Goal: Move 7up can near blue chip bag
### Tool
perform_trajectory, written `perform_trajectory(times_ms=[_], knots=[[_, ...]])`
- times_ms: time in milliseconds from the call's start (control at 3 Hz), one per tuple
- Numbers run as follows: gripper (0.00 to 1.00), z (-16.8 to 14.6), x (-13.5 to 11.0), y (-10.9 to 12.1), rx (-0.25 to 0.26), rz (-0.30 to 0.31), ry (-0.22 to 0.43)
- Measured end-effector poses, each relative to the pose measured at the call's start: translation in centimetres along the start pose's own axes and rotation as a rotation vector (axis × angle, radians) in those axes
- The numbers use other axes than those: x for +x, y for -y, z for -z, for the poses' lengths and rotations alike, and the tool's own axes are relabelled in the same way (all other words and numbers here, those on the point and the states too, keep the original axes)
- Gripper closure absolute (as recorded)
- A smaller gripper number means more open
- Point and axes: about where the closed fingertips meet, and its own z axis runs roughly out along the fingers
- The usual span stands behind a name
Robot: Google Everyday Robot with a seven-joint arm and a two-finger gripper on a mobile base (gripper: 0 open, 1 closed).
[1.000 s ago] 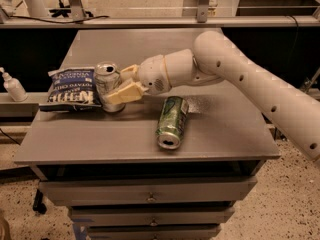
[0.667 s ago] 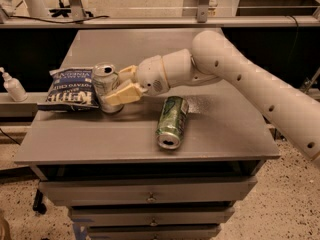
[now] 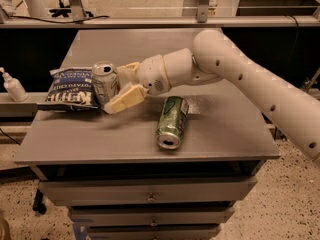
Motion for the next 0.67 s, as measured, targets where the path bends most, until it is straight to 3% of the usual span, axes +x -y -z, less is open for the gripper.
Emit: perform_trajectory(times_ms=[667], knots=[[0.00, 2.5, -1.2, 2.1, 0.052, 0.047, -0.020]])
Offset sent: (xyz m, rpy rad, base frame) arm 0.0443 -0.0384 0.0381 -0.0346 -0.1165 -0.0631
